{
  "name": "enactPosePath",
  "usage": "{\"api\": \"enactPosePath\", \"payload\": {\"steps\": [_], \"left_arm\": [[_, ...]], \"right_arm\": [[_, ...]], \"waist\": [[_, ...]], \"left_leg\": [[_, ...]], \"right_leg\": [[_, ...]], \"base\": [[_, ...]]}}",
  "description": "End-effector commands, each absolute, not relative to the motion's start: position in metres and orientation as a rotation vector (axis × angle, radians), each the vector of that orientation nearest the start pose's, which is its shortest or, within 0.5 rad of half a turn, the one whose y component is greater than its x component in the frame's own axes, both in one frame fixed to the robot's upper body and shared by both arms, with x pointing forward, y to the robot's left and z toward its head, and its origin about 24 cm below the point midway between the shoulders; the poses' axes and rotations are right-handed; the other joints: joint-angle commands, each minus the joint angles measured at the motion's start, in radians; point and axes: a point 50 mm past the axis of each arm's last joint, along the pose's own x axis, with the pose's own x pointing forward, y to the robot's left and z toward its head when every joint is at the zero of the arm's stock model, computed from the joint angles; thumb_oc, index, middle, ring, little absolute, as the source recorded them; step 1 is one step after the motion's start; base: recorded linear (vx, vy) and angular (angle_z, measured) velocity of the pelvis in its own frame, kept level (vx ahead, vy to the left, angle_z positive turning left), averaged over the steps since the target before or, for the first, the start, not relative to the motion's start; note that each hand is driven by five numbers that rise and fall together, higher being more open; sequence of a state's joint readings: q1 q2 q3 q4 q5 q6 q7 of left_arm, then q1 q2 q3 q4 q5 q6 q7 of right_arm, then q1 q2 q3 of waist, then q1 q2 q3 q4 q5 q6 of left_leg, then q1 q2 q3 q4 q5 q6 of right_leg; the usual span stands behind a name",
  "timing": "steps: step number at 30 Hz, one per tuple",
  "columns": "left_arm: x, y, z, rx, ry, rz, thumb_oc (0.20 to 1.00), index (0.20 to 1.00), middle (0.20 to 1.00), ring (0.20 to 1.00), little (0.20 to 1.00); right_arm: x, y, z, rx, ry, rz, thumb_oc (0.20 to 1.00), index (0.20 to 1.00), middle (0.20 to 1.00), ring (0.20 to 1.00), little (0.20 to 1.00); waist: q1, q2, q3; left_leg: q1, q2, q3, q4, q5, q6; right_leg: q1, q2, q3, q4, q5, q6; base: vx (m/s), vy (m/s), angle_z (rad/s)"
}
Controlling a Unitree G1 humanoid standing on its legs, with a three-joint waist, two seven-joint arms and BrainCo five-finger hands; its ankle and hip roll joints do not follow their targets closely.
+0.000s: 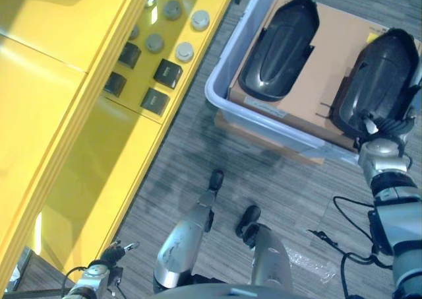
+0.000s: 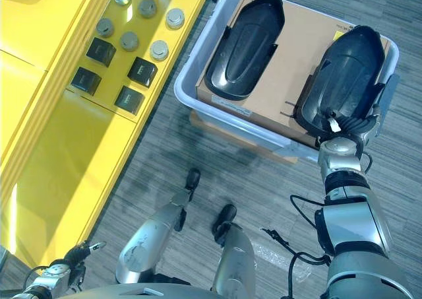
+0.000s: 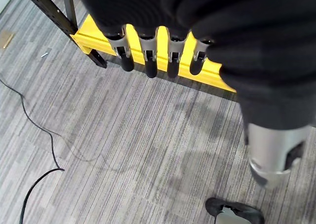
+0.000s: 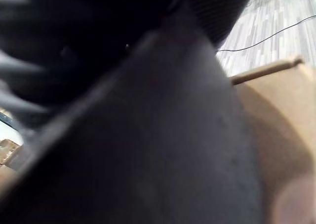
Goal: Move parts from the plastic box to the shelf.
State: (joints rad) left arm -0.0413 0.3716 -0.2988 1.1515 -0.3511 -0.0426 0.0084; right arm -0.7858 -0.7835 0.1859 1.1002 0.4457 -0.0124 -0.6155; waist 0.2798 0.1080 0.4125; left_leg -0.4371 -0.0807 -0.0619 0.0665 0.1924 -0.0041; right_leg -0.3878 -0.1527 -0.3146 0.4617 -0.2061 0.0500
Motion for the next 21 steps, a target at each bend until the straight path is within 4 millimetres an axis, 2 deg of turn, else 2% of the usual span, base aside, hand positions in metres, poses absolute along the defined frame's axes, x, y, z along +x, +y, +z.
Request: {"api": "enactPosePath", "payload": {"steps": [1, 6, 7, 8, 12, 21], "left_arm": [[0.108, 0.270, -0.144, 0.198, 1.125, 0.165, 1.000, 1.000, 1.000, 1.000, 1.000], [0.110, 0.269, -0.144, 0.184, 1.122, 0.174, 1.000, 1.000, 1.000, 1.000, 1.000], [0.111, 0.270, -0.144, 0.181, 1.121, 0.178, 1.000, 1.000, 1.000, 1.000, 1.000], [0.111, 0.270, -0.144, 0.179, 1.120, 0.181, 1.000, 1.000, 1.000, 1.000, 1.000], [0.111, 0.269, -0.144, 0.182, 1.117, 0.183, 1.000, 1.000, 1.000, 1.000, 1.000], [0.116, 0.270, -0.142, 0.155, 1.078, 0.212, 1.000, 1.000, 1.000, 1.000, 1.000]], "right_arm": [[0.310, -0.402, 0.142, -0.388, 0.125, -1.081, 1.000, 1.000, 1.000, 1.000, 1.000], [0.301, -0.408, 0.126, -0.386, 0.191, -1.103, 1.000, 1.000, 1.000, 1.000, 1.000], [0.300, -0.408, 0.124, -0.391, 0.204, -1.112, 0.489, 0.489, 0.489, 0.489, 0.489], [0.299, -0.409, 0.122, -0.398, 0.216, -1.117, 0.200, 0.200, 0.200, 0.200, 0.200], [0.295, -0.409, 0.113, -0.391, 0.244, -1.121, 0.200, 0.200, 0.200, 0.200, 0.200], [0.296, -0.405, 0.109, -0.342, 0.229, -1.116, 0.200, 0.200, 0.200, 0.200, 0.200]], "waist": [[0.007, 0.000, 0.016], [0.008, 0.002, 0.020], [0.009, 0.002, 0.020], [0.009, 0.001, 0.020], [0.010, -0.003, 0.019], [0.006, -0.018, 0.012]], "left_leg": [[-0.022, -0.030, 0.001, 0.152, -0.195, 0.022], [-0.026, -0.032, 0.005, 0.171, -0.202, 0.026], [-0.027, -0.032, 0.005, 0.173, -0.202, 0.027], [-0.028, -0.032, 0.004, 0.175, -0.202, 0.026], [-0.024, -0.031, 0.004, 0.178, -0.204, 0.028], [-0.009, -0.026, 0.002, 0.173, -0.206, 0.028]], "right_leg": [[0.002, -0.026, -0.004, -0.211, 0.167, 0.069], [0.002, -0.028, -0.002, -0.200, 0.166, 0.069], [0.001, -0.027, -0.002, -0.197, 0.166, 0.069], [0.000, -0.027, -0.002, -0.195, 0.165, 0.069], [0.007, -0.025, -0.001, -0.196, 0.166, 0.069], [0.024, -0.015, 0.000, -0.200, 0.164, 0.067]], "base": [[0.02, 0.001, 0.04], [0.01, 0.000, 0.02], [0.00, 0.000, 0.00], [0.00, 0.000, 0.00], [0.01, -0.014, 0.04], [0.00, -0.010, 0.00]]}}
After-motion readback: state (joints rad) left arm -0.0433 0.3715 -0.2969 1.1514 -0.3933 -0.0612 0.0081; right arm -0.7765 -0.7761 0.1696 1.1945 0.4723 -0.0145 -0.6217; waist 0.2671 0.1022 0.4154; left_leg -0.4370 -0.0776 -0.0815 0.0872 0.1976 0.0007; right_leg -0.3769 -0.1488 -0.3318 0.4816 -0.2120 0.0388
